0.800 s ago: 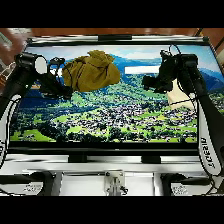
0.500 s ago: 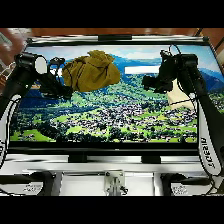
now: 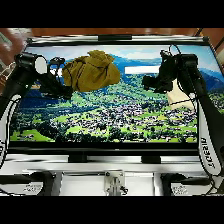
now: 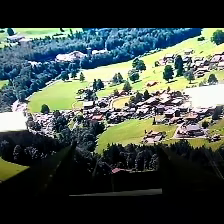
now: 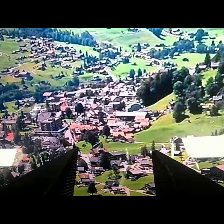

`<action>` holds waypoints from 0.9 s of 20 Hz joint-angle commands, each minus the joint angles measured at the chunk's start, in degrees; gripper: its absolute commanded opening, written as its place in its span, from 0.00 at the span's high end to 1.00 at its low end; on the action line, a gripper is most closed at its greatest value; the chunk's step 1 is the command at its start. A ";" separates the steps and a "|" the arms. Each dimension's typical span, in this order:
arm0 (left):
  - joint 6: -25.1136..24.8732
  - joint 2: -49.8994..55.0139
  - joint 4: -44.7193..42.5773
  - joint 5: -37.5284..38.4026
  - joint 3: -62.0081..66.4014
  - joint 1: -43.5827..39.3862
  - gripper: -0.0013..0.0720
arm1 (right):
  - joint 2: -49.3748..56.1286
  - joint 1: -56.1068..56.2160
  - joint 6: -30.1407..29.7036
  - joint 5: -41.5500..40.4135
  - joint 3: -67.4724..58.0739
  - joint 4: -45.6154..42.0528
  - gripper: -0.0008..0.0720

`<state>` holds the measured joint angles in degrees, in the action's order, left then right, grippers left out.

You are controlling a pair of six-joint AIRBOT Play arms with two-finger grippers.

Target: Fold the shirts.

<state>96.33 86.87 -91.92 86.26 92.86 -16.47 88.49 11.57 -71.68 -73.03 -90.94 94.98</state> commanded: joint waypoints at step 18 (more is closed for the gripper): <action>-6.29 5.33 0.81 -34.34 4.37 0.90 0.05 | 0.04 0.04 -4.48 2.71 -0.07 -1.81 0.20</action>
<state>94.59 88.90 -91.05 57.60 94.45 -16.05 88.49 11.57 -74.04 -71.48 -90.94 93.91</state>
